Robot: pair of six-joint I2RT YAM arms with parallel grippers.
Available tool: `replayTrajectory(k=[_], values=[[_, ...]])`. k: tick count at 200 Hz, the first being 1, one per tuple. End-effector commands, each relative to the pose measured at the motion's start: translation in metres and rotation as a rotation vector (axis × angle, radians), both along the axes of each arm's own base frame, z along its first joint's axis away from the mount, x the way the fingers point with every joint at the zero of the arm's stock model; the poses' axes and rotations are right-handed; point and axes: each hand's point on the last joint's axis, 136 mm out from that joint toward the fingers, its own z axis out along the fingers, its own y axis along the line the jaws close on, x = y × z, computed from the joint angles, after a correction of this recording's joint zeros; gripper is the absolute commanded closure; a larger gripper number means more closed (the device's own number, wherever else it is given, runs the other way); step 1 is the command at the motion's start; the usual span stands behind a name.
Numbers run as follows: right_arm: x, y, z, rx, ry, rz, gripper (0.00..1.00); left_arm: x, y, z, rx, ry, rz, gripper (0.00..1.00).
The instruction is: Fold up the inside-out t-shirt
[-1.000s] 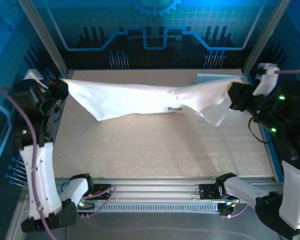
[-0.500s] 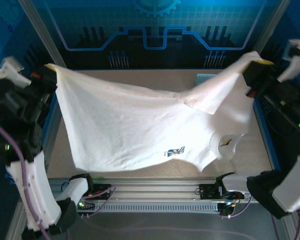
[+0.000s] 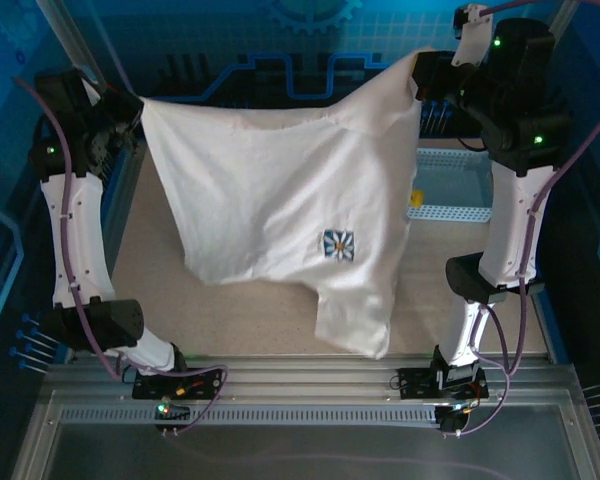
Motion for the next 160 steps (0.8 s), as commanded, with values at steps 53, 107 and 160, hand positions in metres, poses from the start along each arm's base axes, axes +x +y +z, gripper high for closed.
replayTrajectory(k=[53,107,160], values=[[-0.030,-0.027,0.085,0.157,-0.283,0.079,1.00,-0.020,0.014,0.132,0.010,-0.363,-0.028,1.00],[-0.031,-0.006,0.032,0.095,-0.084,0.147,1.00,-0.036,0.009,0.088,0.056,-0.341,-0.070,1.00],[-0.062,0.004,-0.121,-0.309,0.477,-0.077,1.00,-0.069,-0.017,-0.045,-0.079,-0.212,-0.120,1.00]])
